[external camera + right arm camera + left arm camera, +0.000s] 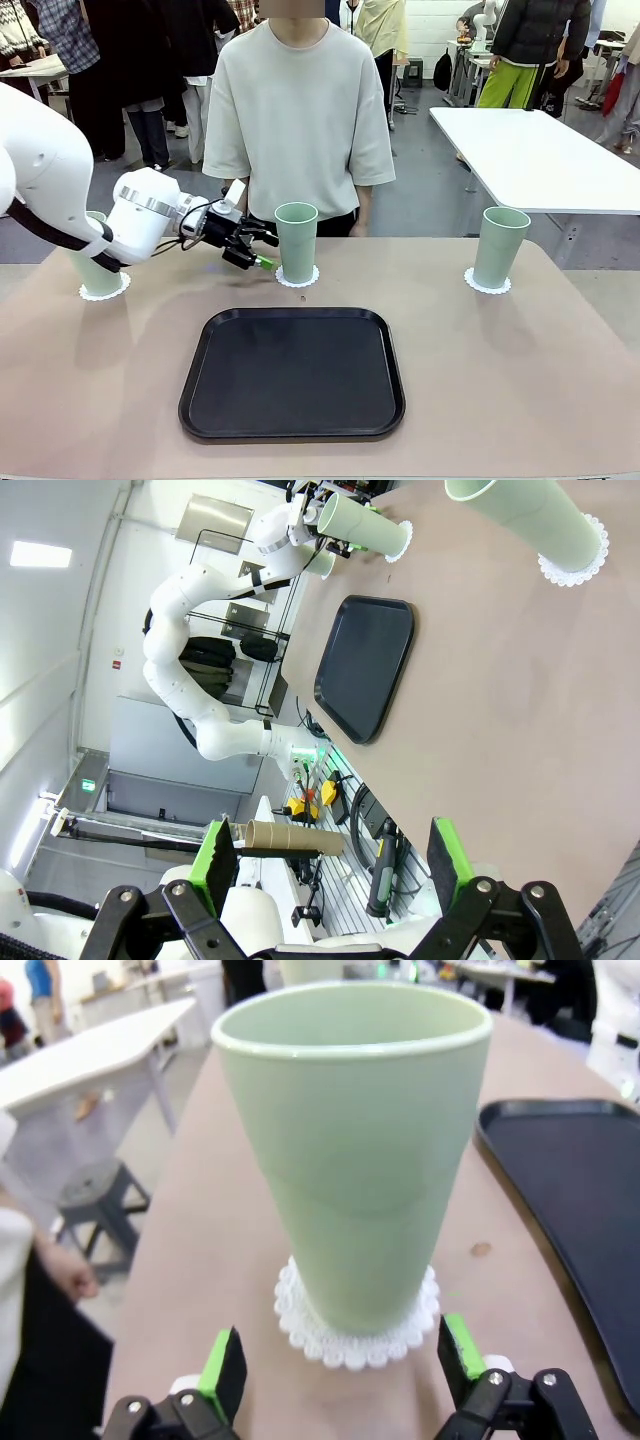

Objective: Place coasters on the table and set cups on them.
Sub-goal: Take one Reusable plastic cup from the Flat Tray and place it on a coaster set by the human.

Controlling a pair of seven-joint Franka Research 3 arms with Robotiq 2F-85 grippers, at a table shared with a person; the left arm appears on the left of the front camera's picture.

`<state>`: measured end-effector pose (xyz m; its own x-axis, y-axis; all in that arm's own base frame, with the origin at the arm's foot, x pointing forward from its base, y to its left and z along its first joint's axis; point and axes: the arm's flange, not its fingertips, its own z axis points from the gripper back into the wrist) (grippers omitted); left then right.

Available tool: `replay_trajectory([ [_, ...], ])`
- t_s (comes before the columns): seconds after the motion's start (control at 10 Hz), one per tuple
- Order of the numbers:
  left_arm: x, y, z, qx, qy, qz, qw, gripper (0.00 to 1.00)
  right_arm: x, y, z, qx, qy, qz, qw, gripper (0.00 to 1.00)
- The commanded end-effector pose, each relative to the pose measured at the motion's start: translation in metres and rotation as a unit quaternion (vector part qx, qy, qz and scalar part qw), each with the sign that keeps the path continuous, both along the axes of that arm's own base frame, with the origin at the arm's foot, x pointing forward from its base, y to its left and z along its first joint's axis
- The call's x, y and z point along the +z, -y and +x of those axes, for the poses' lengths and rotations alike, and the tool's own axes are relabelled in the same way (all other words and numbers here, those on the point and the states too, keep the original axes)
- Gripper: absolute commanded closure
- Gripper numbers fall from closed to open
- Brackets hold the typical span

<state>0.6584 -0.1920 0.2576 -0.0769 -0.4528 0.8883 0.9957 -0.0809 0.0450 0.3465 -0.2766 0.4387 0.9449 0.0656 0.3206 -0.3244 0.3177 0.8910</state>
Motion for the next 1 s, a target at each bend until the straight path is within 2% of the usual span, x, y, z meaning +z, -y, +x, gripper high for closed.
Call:
replay_trajectory([
  [0.0, 0.030, -0.022, -0.027, 0.032, 0.011, 0.089, 0.996, 0.00, 0.001, -0.003, -0.001, -0.005, -0.002, 0.004, 1.000, 0.00],
  [0.2, 0.079, -0.050, -0.063, 0.081, 0.052, 0.194, 0.976, 0.00, 0.001, -0.003, -0.001, -0.005, -0.002, 0.004, 1.000, 0.00],
  [0.3, 0.109, -0.061, -0.085, 0.101, 0.066, 0.246, 0.962, 0.00, 0.001, -0.003, -0.001, -0.005, -0.002, 0.004, 1.000, 0.00],
  [0.4, 0.136, -0.066, -0.107, 0.113, 0.106, 0.283, 0.946, 0.00, 0.001, -0.003, -0.001, -0.005, -0.002, 0.004, 1.000, 0.00],
  [0.6, 0.177, -0.070, -0.157, 0.113, 0.138, 0.378, 0.909, 0.00, 0.001, -0.003, -0.001, -0.005, -0.002, 0.004, 1.000, 0.00],
  [0.8, 0.213, -0.068, -0.203, 0.118, 0.121, 0.415, 0.894, 0.00, 0.001, -0.003, -0.001, -0.005, -0.002, 0.004, 1.000, 0.00],
  [0.9, 0.225, -0.066, -0.216, 0.116, 0.106, 0.422, 0.893, 0.00, 0.001, -0.003, -0.001, -0.005, -0.002, 0.004, 1.000, 0.00],
])
